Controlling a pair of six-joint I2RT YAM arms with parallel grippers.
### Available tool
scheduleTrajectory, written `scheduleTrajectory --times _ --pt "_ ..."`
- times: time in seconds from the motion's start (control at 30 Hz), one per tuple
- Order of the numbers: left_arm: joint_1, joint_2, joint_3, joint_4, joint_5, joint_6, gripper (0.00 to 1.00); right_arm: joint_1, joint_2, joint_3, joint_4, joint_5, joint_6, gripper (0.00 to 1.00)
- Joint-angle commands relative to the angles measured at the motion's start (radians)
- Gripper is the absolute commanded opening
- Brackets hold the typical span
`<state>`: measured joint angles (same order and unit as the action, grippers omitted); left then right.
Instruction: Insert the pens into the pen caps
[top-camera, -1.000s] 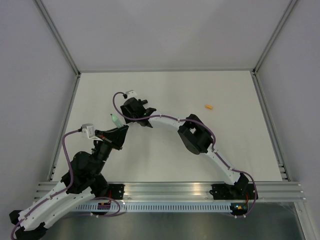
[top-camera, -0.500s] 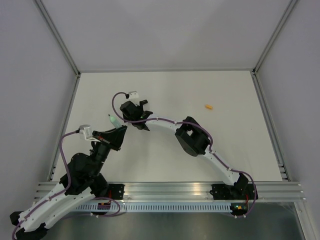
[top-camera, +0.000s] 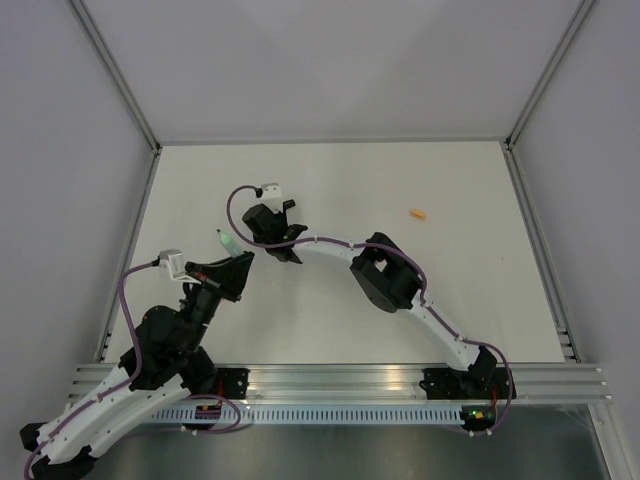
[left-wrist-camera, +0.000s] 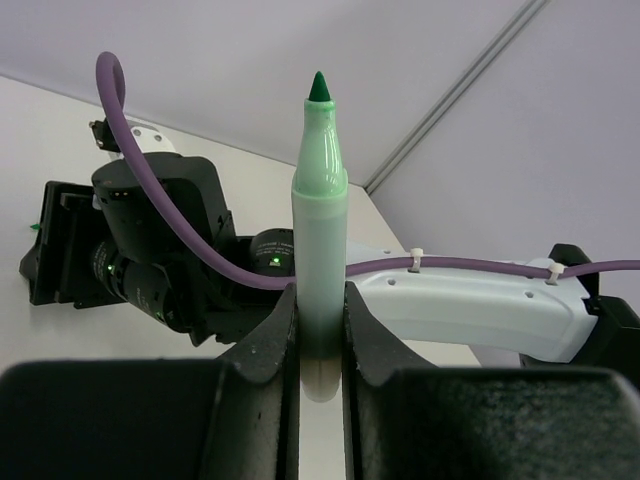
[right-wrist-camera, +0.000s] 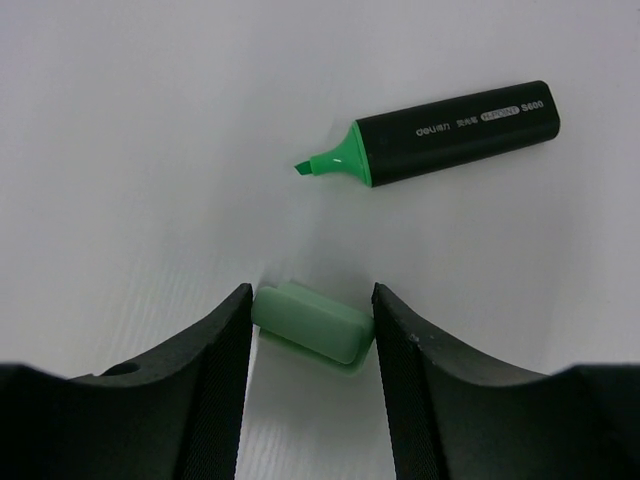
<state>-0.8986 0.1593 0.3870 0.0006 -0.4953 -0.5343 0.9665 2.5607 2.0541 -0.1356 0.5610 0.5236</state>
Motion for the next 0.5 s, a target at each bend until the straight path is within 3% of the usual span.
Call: scheduleTrajectory --times 0.0,0.2,0.47 --pt "0.000 0.023 0.013 0.013 -0.018 -0.013 0.02 0.000 -0.039 -0.132 -0.041 -0.015 -0.028 0.50" --pt "0.000 0.058 0.013 0.021 -0.023 0.005 0.02 -0.009 -0.149 -0.292 -0.012 -0.007 -0.109 0.43" --pt "0.000 0.247 0.062 0.044 0.082 0.016 0.02 -0.100 -0.462 -0.594 0.070 -0.049 -0.218 0.30"
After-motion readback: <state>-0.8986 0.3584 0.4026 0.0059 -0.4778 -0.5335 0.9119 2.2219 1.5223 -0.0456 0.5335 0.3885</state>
